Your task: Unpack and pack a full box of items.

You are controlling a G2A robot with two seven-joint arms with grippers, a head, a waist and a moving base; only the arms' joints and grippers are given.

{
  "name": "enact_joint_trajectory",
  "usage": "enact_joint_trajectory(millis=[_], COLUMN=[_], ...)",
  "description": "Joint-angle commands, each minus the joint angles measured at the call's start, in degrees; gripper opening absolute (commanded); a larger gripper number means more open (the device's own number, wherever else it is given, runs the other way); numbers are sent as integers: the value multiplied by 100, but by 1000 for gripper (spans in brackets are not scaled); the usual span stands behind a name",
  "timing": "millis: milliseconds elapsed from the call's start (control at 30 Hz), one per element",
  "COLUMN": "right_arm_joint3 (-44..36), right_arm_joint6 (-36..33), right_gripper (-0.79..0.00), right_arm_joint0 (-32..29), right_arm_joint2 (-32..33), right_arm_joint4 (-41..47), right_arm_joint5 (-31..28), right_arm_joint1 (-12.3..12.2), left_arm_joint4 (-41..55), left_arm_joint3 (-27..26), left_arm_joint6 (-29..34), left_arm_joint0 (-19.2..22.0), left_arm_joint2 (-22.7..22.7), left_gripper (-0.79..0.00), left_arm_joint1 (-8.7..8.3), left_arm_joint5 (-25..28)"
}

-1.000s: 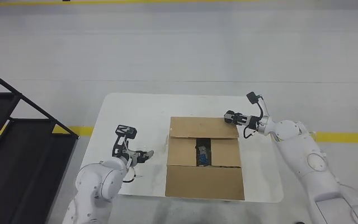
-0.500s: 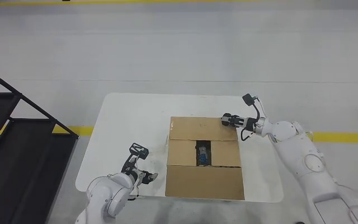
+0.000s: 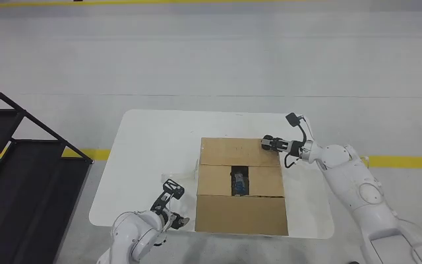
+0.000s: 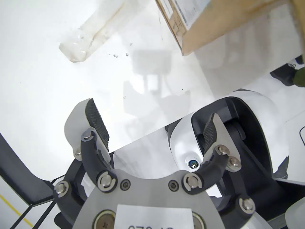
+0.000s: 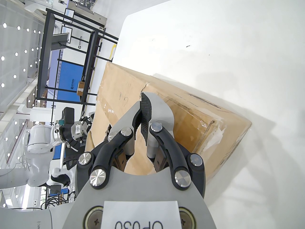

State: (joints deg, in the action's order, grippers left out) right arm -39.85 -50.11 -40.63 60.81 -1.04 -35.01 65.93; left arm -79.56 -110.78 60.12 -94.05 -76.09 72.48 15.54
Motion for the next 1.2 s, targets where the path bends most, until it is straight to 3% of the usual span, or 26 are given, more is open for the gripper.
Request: enact_joint_trajectory(millis=[0, 400, 600, 900, 1167], right_arm_joint3=[9, 7, -15, -436, -1814], right_arm_joint6=[-5, -40, -39, 397, 817], right_gripper=[-785, -785, -785, -785, -785], right_arm_joint0=[-4, -8, 38, 57, -693], right_arm_joint2=[4, -42, -13, 501, 1076], right_arm_joint4=[7, 42, 153, 283, -172], right_arm_joint5=[-2, -25, -61, -179, -216], right_arm_joint1=[-2, 15, 19, -150, -408], left_arm_joint4=[41, 1187, 1591, 1122, 389], left_arm_joint3=[-19, -583, -631, -204, 411], left_arm_joint6=[-5, -255, -517, -816, -844], left_arm_joint0=[3, 88, 352, 997, 1491], left_arm_joint2=[78, 116, 48, 475, 1012], left_gripper=[0, 0, 0, 0, 0], left_arm_joint1=[0, 1, 7, 64, 133], left_arm_joint5=[26, -79, -368, -1099, -1559])
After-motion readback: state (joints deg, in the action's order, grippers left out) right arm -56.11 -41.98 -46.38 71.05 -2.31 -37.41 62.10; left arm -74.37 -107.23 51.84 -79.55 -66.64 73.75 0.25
